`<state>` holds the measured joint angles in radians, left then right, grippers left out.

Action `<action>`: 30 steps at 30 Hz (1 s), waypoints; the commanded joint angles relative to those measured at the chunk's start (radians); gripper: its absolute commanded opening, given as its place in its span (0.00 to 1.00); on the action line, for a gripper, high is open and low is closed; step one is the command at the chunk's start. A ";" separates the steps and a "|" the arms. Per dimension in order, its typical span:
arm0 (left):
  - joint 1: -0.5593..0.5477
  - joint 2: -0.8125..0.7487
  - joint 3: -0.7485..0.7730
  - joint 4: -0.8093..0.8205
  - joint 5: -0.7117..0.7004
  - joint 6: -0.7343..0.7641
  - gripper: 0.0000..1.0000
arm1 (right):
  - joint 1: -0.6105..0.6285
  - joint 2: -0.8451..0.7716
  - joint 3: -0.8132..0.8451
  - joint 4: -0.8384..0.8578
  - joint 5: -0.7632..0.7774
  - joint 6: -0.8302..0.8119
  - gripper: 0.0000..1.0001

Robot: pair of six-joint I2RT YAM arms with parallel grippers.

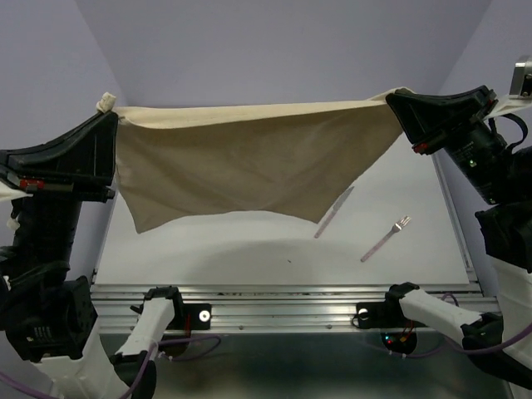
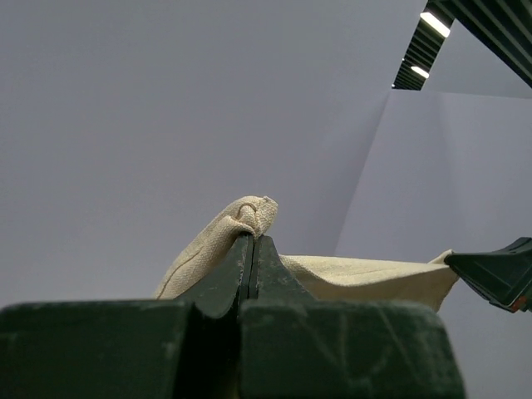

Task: Fold the napkin into a case and place the utensils inside
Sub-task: Flatten out the crumpled napkin at the center of the board.

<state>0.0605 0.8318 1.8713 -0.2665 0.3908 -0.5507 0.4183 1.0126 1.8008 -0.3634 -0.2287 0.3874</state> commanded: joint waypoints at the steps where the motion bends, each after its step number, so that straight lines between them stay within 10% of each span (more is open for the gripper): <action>1: 0.005 0.010 -0.096 0.018 -0.102 0.032 0.00 | -0.009 0.017 0.014 -0.006 0.093 0.002 0.01; 18: 0.005 0.139 -0.845 0.305 -0.223 -0.025 0.00 | -0.009 0.407 -0.366 0.203 0.307 -0.111 0.01; 30: 0.005 0.544 -0.707 0.409 -0.239 0.020 0.00 | -0.027 0.961 0.032 0.250 0.313 -0.140 0.01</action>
<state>0.0608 1.3273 1.0500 0.0296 0.1654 -0.5636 0.4122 1.9049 1.6573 -0.2043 0.0643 0.2771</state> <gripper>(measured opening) 0.019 0.015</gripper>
